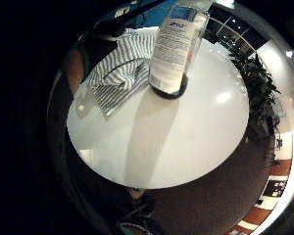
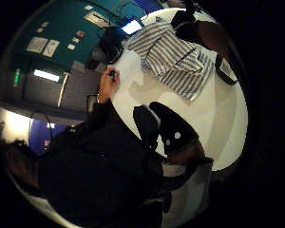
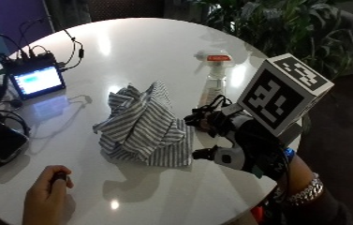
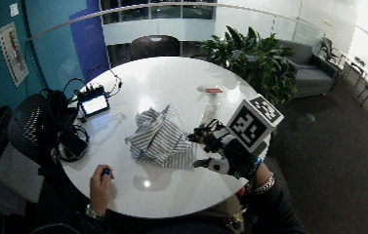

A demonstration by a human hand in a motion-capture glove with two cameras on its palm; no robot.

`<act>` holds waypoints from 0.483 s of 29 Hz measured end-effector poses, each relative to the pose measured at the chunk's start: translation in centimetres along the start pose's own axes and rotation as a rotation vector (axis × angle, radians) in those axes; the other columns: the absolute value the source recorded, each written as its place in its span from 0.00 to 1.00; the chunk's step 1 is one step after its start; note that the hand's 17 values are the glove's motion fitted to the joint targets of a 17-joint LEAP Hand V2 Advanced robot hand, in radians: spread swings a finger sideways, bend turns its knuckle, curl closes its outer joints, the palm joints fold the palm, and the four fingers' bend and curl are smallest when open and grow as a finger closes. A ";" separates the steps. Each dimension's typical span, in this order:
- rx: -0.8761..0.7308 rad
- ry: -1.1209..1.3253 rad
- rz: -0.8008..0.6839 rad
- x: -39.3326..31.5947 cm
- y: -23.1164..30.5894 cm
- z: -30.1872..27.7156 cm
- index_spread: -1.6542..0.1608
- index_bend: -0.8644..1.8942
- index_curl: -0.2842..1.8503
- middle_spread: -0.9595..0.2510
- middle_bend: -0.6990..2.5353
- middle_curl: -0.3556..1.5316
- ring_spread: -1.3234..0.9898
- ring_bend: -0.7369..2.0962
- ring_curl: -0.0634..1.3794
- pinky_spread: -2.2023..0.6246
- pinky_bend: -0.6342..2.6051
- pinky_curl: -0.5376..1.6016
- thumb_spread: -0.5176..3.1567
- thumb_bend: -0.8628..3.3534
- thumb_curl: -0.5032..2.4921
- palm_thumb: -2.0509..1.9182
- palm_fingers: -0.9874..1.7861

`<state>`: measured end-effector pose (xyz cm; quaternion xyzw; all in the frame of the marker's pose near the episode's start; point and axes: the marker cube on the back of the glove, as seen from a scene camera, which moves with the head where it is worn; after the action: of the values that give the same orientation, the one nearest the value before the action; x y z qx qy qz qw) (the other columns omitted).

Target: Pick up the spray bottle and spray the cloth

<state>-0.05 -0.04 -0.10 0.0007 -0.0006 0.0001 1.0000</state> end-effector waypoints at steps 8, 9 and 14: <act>0.002 0.003 -0.005 -0.2 -0.2 -0.3 0.72 0.42 0.23 0.71 0.30 0.28 0.52 0.39 0.18 0.83 0.25 0.32 0.35 0.25 0.20 0.62 0.60; 0.002 0.003 -0.007 -0.2 -0.3 -0.3 0.72 0.42 0.24 0.71 0.30 0.28 0.52 0.39 0.18 0.83 0.25 0.32 0.36 0.25 0.20 0.62 0.60; -0.005 0.002 -0.023 -0.5 -0.4 0.0 0.70 0.41 0.25 0.70 0.30 0.30 0.52 0.39 0.20 0.83 0.25 0.33 0.39 0.25 0.21 0.63 0.60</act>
<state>-0.57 -0.47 -0.14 -0.0016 0.0006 -0.0116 0.9999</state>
